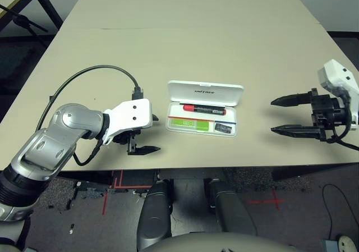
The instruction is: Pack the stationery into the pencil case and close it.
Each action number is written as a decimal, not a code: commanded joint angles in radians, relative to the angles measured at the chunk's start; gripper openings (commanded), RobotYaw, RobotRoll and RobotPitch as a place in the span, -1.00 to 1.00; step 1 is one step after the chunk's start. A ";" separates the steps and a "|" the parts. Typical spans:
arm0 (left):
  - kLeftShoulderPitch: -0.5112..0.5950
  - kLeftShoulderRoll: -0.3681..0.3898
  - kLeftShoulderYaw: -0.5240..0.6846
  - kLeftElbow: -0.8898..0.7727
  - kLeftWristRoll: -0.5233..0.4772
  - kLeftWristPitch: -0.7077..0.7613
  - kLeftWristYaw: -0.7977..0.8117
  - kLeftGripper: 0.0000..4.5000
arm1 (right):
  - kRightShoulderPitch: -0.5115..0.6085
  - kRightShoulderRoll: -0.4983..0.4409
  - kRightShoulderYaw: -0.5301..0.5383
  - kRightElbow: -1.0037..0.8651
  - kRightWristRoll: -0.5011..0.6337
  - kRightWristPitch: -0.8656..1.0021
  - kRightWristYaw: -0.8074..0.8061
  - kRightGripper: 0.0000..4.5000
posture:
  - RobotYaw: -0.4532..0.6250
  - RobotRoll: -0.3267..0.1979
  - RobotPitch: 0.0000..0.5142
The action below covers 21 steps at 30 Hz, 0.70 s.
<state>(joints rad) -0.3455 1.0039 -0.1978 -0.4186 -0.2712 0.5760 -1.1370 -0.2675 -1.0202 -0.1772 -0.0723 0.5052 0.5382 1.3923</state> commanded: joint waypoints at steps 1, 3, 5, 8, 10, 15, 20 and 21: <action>0.005 0.005 0.005 0.028 0.006 -0.016 -0.014 1.00 | 0.017 -0.007 -0.035 0.010 0.024 -0.002 -0.008 0.99 | -0.26 0.25 -0.33; 0.003 0.001 0.009 0.048 0.006 -0.021 -0.012 1.00 | 0.021 -0.007 -0.036 0.011 0.026 -0.002 -0.013 0.99 | -0.27 0.25 -0.33; -0.004 0.004 0.007 0.072 0.015 -0.028 -0.011 1.00 | 0.023 -0.006 -0.036 0.010 0.028 -0.003 -0.015 0.99 | -0.27 0.25 -0.34; -0.016 0.008 0.005 0.109 0.030 -0.033 -0.006 0.92 | 0.025 -0.006 -0.033 0.007 0.027 -0.003 -0.018 1.00 | -0.27 0.25 -0.37; -0.038 0.012 0.000 0.158 0.063 -0.043 0.004 0.73 | 0.024 -0.012 -0.024 0.011 0.018 -0.010 -0.016 1.00 | -0.27 0.25 -0.38; -0.121 -0.006 -0.009 0.304 0.142 -0.120 0.015 -0.13 | 0.019 -0.021 -0.010 0.025 -0.005 -0.031 -0.014 1.00 | -0.27 0.25 -0.38; -0.211 -0.028 -0.050 0.474 0.258 -0.204 0.038 -0.99 | 0.018 -0.024 -0.001 0.023 -0.012 -0.036 -0.012 1.00 | -0.28 0.25 -0.38; -0.224 -0.024 -0.062 0.506 0.285 -0.222 0.037 -0.99 | 0.018 -0.025 0.000 0.021 -0.011 -0.037 -0.013 1.00 | -0.28 0.25 -0.38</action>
<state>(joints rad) -0.5640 0.9802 -0.2283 0.0490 -0.0325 0.3835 -1.1018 -0.2553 -1.0327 -0.1812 -0.0457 0.5022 0.5100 1.3778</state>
